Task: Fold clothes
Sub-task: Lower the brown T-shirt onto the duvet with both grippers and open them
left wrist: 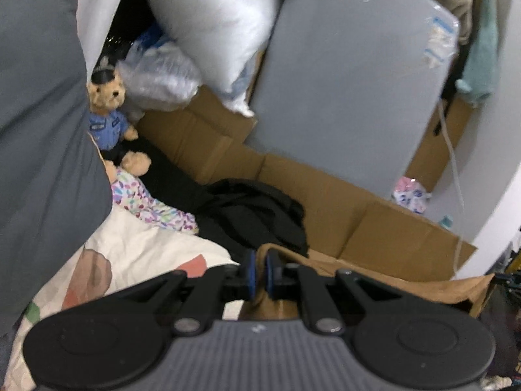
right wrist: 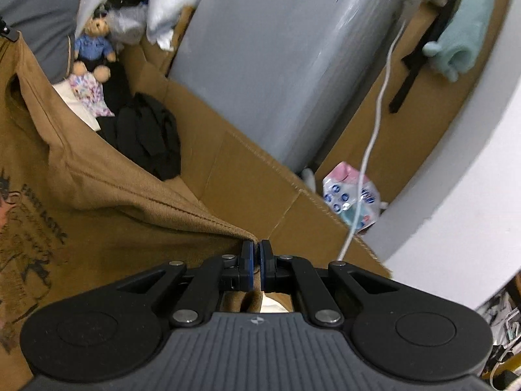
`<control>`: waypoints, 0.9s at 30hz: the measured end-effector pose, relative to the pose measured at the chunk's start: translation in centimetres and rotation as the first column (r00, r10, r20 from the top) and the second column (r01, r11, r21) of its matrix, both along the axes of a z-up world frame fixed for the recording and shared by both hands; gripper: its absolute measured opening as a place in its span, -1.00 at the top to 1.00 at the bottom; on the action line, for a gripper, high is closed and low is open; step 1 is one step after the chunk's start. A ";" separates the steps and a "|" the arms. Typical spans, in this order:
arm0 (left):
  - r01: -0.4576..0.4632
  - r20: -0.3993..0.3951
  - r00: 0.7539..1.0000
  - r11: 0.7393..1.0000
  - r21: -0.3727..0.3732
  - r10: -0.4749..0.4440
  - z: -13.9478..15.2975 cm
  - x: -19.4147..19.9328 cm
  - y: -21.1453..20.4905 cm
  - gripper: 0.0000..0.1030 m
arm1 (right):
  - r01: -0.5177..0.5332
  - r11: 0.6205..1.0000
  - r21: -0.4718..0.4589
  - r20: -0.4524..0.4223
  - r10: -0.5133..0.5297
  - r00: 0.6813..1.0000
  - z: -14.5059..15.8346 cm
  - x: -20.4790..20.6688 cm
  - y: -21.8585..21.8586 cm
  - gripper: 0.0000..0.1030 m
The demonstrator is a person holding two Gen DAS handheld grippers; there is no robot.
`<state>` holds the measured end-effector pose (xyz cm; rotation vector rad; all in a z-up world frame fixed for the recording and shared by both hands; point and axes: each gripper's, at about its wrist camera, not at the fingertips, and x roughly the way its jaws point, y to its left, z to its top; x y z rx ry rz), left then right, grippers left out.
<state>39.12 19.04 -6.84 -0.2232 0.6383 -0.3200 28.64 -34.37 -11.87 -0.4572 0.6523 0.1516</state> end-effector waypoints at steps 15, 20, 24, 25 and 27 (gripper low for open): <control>-0.082 -0.120 0.989 0.995 0.058 0.088 -9.7 11.1 0.2 0.86 | -0.021 0.999 -0.046 -0.154 0.014 0.988 -8.3 13.5 1.8 0.94; -0.096 -0.148 0.983 0.993 0.072 0.105 -12.3 13.2 0.3 0.86 | -0.029 0.998 -0.055 -0.201 0.018 0.979 -12.2 16.8 3.0 0.94; -0.110 -0.149 0.981 0.991 0.079 0.121 -13.6 14.8 0.3 0.86 | -0.031 0.997 -0.070 -0.230 0.014 0.973 -14.7 19.0 3.8 0.94; -0.127 -0.145 0.980 0.989 0.074 0.136 -13.9 15.2 0.3 0.87 | -0.026 0.997 -0.071 -0.238 0.009 0.971 -15.2 19.6 3.8 0.94; -0.144 -0.141 0.978 0.987 0.069 0.153 -14.3 15.8 0.3 0.87 | -0.017 0.997 -0.073 -0.252 -0.002 0.968 -16.1 20.6 3.7 0.94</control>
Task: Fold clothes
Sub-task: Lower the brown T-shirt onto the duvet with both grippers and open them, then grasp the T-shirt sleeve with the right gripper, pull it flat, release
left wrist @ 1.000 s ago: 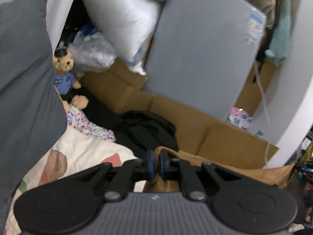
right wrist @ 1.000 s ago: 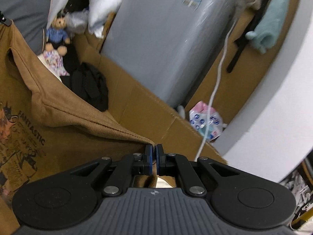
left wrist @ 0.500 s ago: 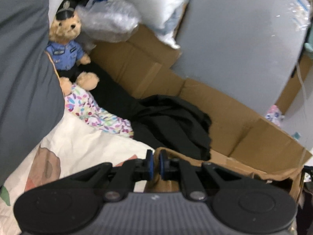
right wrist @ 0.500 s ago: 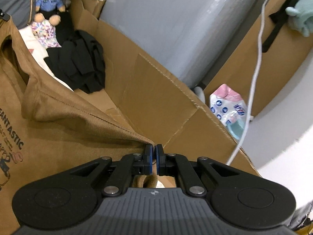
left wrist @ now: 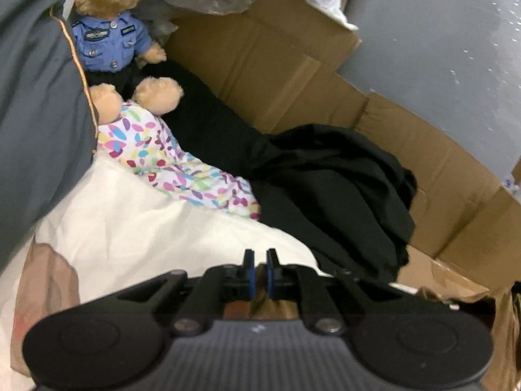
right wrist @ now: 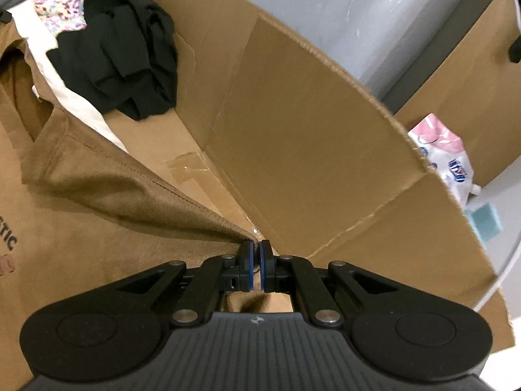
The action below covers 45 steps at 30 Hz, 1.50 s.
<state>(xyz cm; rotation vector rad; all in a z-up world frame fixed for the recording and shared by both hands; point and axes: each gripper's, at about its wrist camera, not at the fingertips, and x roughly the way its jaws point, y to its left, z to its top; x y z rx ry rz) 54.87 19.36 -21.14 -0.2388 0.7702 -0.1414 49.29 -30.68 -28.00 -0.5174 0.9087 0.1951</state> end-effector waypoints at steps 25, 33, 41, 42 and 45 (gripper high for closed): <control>0.345 -0.019 0.934 0.884 0.315 -0.358 -1.5 1.3 -9.3 0.12 | 0.013 0.992 0.122 -0.034 -0.009 0.999 -3.3 2.3 -0.8 0.15; 0.463 -0.085 0.878 0.794 0.394 -0.470 -4.2 1.6 -15.6 -0.06 | -0.011 0.986 0.166 -0.054 0.020 0.998 -3.8 4.2 1.6 0.15; 0.359 -0.121 0.932 0.833 0.421 -0.340 -6.3 4.6 -17.8 0.60 | 0.033 0.962 0.270 -0.063 -0.016 0.998 -2.2 -0.1 2.5 0.15; 0.329 -0.113 0.944 0.844 0.423 -0.311 -6.3 5.0 -17.8 0.62 | 0.039 0.961 0.272 -0.061 -0.023 0.998 -2.0 -1.2 2.4 0.15; 0.277 -0.060 0.958 0.846 0.455 -0.281 -5.3 4.5 -17.5 0.61 | 0.066 0.964 0.258 -0.068 -0.050 0.996 -1.7 -4.8 0.8 0.15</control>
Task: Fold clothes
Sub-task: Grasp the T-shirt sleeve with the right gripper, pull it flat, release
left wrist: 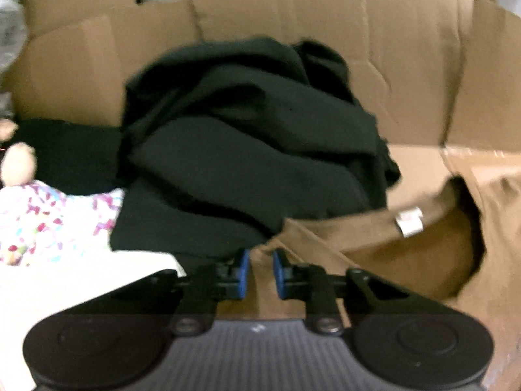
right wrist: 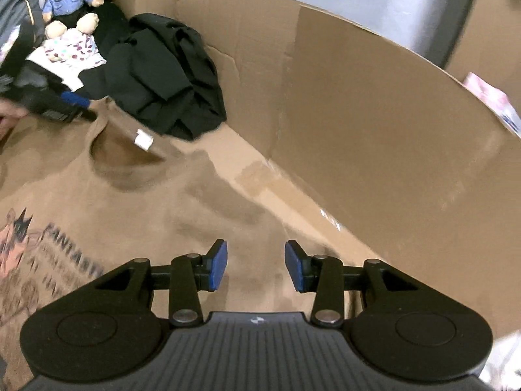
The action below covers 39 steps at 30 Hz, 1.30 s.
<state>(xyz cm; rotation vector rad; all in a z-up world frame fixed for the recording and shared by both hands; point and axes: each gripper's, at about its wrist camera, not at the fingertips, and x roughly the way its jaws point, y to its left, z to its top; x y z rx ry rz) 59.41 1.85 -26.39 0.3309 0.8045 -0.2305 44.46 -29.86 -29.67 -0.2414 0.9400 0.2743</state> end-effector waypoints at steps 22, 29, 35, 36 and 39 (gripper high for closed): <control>0.108 -0.003 0.994 0.980 -0.167 -0.110 5.2 -6.5 -0.8 0.38 | 0.175 0.984 -0.025 -0.143 -0.176 0.974 -1.5 -7.5 -10.6 0.15; 0.025 -0.019 0.999 0.966 -0.259 -0.031 5.3 -7.8 3.2 0.38 | 0.169 0.986 0.004 -0.210 -0.164 0.964 -2.3 -7.3 -10.2 0.19; -0.064 -0.051 0.997 0.940 -0.336 0.049 5.1 -9.1 7.2 0.38 | 0.205 0.979 0.003 -0.177 -0.201 0.963 -1.0 -6.5 -11.9 0.95; -0.076 -0.058 0.997 0.938 -0.339 0.059 5.0 -9.4 7.8 0.38 | 0.203 0.979 -0.006 -0.153 -0.201 0.967 -0.4 -6.3 -12.4 0.95; -0.099 -0.068 0.994 0.935 -0.340 0.081 5.0 -10.1 9.1 0.38 | 0.226 0.972 -0.061 -0.105 -0.231 0.967 0.3 -5.6 -13.7 0.96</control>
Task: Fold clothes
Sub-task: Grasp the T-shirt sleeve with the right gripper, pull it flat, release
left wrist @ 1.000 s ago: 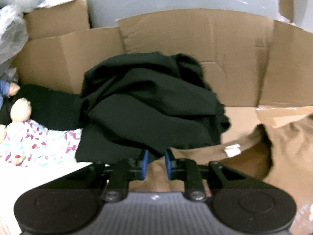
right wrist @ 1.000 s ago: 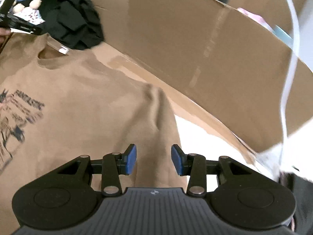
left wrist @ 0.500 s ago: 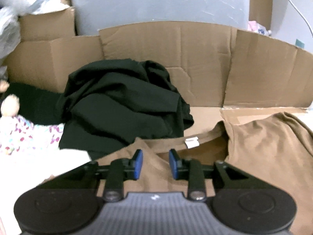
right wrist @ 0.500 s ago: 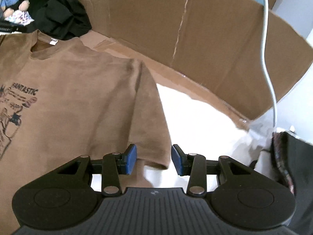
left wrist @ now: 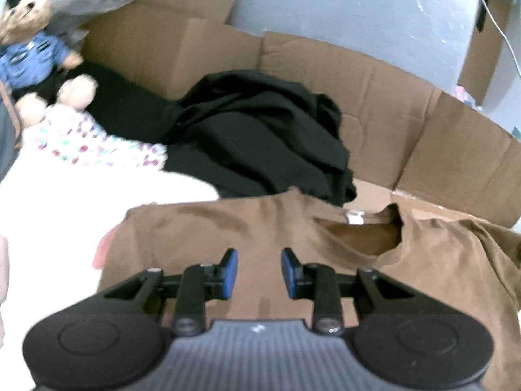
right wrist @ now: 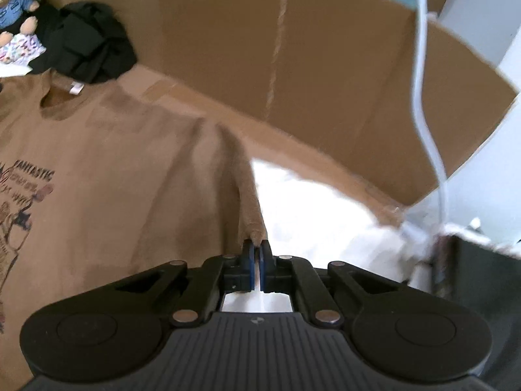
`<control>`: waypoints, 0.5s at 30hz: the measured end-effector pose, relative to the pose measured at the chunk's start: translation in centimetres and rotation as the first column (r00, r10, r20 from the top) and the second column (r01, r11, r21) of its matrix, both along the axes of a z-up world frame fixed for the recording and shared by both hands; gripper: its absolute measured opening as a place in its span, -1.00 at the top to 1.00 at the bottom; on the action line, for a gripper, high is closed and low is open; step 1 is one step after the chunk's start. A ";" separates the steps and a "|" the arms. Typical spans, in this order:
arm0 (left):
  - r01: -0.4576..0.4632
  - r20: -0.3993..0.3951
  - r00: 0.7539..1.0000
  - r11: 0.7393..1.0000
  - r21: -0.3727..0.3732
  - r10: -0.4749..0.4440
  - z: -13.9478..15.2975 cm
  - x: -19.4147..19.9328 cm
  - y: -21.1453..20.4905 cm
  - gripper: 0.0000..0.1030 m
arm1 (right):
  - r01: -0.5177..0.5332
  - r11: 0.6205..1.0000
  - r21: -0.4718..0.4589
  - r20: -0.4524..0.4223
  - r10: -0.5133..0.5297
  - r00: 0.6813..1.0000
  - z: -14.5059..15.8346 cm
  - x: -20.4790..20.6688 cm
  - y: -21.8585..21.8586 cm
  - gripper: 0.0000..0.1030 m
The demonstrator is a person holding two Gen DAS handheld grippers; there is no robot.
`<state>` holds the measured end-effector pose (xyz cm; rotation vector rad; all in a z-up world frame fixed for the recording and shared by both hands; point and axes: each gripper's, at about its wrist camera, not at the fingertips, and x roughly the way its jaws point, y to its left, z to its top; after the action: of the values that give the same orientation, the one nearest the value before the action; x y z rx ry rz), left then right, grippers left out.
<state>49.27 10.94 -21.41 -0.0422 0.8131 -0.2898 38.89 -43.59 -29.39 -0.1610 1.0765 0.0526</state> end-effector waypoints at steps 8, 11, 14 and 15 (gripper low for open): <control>-0.022 -0.005 1.000 1.000 0.012 0.022 0.2 -2.2 2.3 0.38 | 0.035 0.992 -0.119 0.016 -0.034 0.999 -0.4 3.3 -2.8 0.96; -0.031 -0.015 0.999 0.999 0.021 0.031 -0.1 -2.6 2.9 0.38 | 0.047 0.988 -0.144 0.008 -0.047 0.999 -1.1 5.0 -3.3 0.96; -0.037 -0.022 0.999 0.999 0.028 0.038 -0.3 -3.0 3.5 0.38 | 0.048 0.985 -0.166 -0.011 -0.051 0.999 -2.2 6.4 -3.3 0.95; -0.040 -0.022 0.999 0.999 0.027 0.041 -0.3 -3.1 3.7 0.38 | 0.050 0.986 -0.161 -0.011 -0.053 0.999 -2.4 6.6 -3.2 0.92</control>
<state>46.17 14.64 -21.72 -0.0372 0.8378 -0.2409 45.44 -46.76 -31.81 -0.2783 1.1001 -0.0800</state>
